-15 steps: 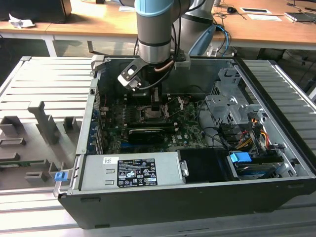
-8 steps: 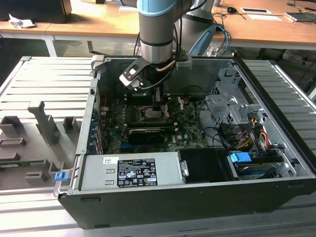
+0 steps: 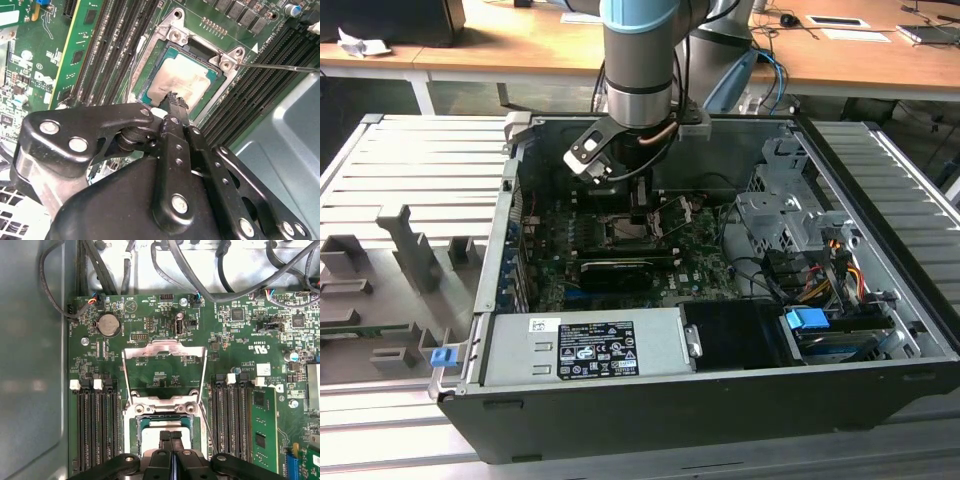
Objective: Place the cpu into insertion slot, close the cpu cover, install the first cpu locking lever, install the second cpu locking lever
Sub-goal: 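Close the cpu cover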
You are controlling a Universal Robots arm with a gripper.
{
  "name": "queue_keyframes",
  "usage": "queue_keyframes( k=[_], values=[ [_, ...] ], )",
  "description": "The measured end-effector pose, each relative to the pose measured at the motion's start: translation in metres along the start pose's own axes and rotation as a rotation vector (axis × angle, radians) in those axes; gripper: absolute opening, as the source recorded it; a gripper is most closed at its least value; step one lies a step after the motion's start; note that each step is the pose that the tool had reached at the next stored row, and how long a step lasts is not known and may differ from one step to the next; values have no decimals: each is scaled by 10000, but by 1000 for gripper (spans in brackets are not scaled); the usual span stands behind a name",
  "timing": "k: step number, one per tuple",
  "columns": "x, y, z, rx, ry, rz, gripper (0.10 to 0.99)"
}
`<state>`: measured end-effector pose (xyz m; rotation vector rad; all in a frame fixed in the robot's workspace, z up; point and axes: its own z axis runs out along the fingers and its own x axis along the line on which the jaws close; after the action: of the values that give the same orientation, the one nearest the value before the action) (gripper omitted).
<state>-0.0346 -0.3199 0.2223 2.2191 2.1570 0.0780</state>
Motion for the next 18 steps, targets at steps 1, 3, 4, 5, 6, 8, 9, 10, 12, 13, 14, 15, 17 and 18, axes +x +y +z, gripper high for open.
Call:
queue_keyframes(
  k=[1, 3, 4, 5, 6, 8, 9, 10, 12, 13, 14, 15, 17, 18],
  values=[
    [0, 4, 0, 0, 1, -2, 106],
    [1, 22, 2, 7, 0, -2, 106],
    [1, 34, 2, 13, 0, -2, 106],
    [1, 39, 3, 16, 0, -2, 106],
    [2, 42, 2, 17, 1, 0, 106],
    [1, 44, -19, 18, -1, -2, 106],
    [1, 46, -40, 18, 0, -1, 106],
    [2, 47, -59, 17, 0, -2, 106],
    [2, 50, -105, 18, 0, -2, 106],
    [2, 52, -125, 19, 0, -2, 106],
    [2, 52, -134, 19, -1, -2, 106],
    [2, 53, -145, 19, 0, -2, 106],
    [2, 55, -175, 21, -1, -2, 106],
    [2, 56, -187, 22, -1, -2, 106]
  ],
)
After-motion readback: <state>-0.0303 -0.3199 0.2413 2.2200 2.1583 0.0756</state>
